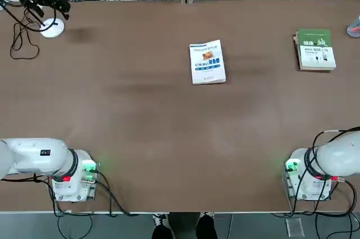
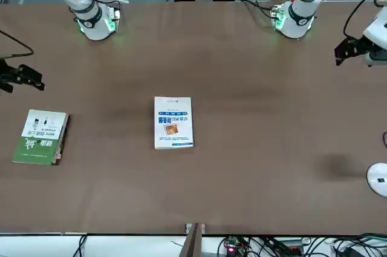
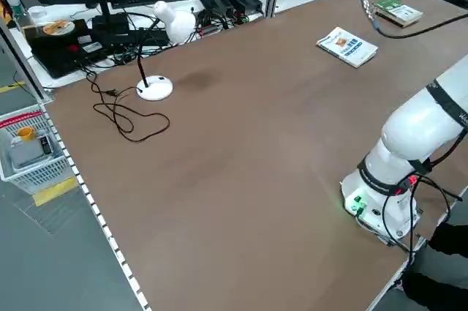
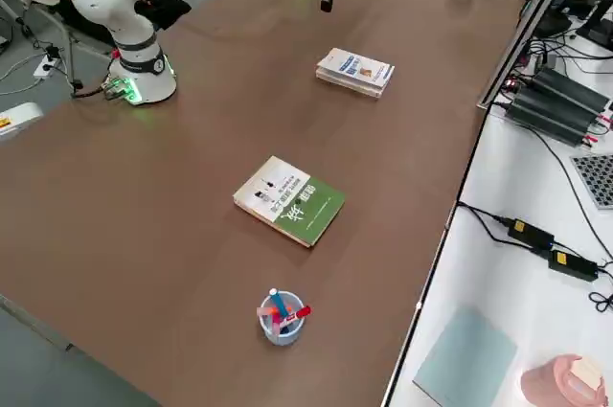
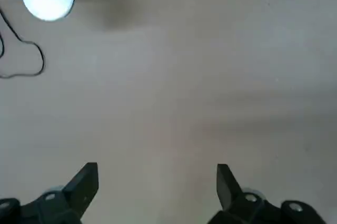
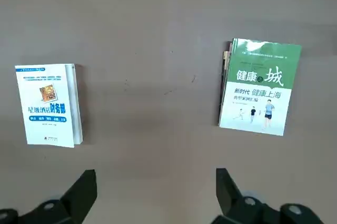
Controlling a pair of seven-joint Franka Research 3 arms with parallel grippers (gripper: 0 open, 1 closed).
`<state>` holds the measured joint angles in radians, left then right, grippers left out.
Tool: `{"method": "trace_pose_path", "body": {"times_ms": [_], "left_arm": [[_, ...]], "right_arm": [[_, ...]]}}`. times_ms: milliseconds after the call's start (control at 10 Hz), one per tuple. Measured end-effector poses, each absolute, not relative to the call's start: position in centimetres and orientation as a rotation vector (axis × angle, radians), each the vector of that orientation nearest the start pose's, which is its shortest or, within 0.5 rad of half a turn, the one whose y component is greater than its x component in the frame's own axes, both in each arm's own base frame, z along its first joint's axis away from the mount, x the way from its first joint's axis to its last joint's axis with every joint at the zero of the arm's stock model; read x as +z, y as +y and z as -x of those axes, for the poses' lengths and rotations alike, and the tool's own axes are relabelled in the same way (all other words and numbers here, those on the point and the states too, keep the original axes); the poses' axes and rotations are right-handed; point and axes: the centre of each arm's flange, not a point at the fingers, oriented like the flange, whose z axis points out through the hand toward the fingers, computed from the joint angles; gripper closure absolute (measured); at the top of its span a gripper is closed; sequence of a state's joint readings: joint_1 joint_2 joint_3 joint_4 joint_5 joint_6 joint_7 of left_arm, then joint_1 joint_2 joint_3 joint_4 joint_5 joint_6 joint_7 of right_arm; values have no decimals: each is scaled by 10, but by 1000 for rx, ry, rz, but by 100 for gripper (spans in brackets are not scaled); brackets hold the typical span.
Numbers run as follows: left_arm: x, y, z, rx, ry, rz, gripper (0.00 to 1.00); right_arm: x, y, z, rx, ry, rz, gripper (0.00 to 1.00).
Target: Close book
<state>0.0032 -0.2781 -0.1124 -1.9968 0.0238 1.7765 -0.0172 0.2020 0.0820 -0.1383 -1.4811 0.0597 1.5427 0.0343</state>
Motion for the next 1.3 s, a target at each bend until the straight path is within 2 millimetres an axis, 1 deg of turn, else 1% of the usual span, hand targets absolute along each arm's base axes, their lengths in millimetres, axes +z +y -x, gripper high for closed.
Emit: {"method": "trace_pose_path", "body": {"times_ms": [200, 400, 700, 1000, 1300], "left_arm": [[578, -45, -474, -137, 123, 3092, 1], [578, -36, -473, -146, 112, 3100, 0], [580, -36, -473, -156, 115, 3100, 0], [582, -37, -472, -159, 116, 3100, 0], [592, -37, -467, -91, 101, 3104, 0]], "right_arm": [[616, 44, -575, 40, -42, 3098, 0], [616, 43, -575, 41, -41, 3109, 0], [616, 39, -574, 38, -40, 3130, 0], [619, 40, -570, 32, -45, 3130, 0], [623, 41, -567, 21, -49, 3128, 0]]}}
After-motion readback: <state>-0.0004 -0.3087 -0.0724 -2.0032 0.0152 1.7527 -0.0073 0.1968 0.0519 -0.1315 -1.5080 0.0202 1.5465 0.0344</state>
